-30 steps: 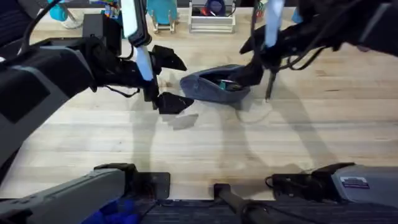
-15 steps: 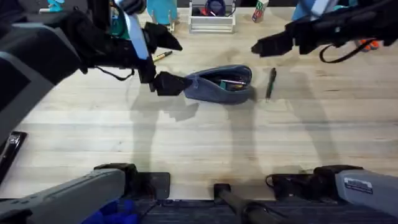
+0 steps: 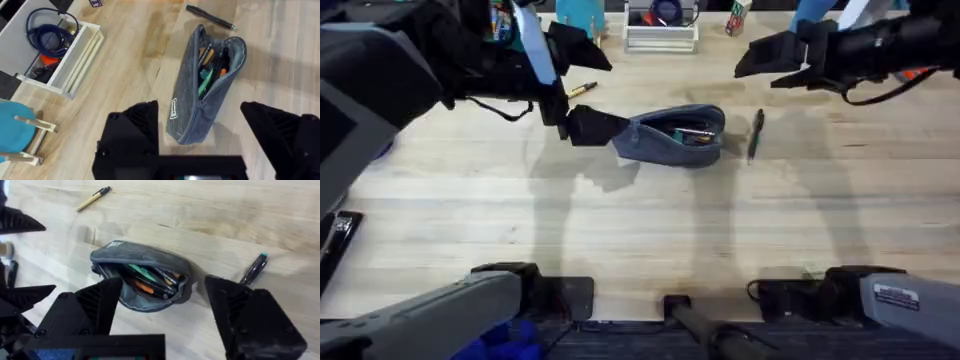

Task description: Unzip the bag, pick up the pens from the table one at a time and place them inside, then zip the bag closed.

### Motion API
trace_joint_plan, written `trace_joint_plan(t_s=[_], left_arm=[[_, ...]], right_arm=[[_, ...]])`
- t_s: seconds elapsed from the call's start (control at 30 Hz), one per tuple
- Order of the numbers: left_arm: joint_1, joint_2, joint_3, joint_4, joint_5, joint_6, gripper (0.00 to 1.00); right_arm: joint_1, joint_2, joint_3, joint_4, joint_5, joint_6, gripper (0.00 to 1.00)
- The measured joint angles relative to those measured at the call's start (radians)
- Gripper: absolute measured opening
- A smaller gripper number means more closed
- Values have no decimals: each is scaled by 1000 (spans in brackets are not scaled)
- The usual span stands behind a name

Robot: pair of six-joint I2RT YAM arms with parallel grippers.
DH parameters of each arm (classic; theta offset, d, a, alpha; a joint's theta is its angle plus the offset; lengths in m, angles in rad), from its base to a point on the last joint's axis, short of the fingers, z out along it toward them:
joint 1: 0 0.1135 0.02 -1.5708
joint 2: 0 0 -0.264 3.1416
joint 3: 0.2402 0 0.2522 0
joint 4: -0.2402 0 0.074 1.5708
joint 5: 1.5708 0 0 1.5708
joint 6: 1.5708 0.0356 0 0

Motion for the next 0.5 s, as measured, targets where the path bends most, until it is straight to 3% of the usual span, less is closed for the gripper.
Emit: trace_joint_plan(t_s=[0.3, 0.5], left_arm=[[0, 0, 0, 25, -9, -11, 993], [0, 0, 2, 29, -83, -136, 993]], right_arm=[[0, 0, 0, -7, 12, 43, 995], [0, 0, 30, -27, 86, 129, 995]])
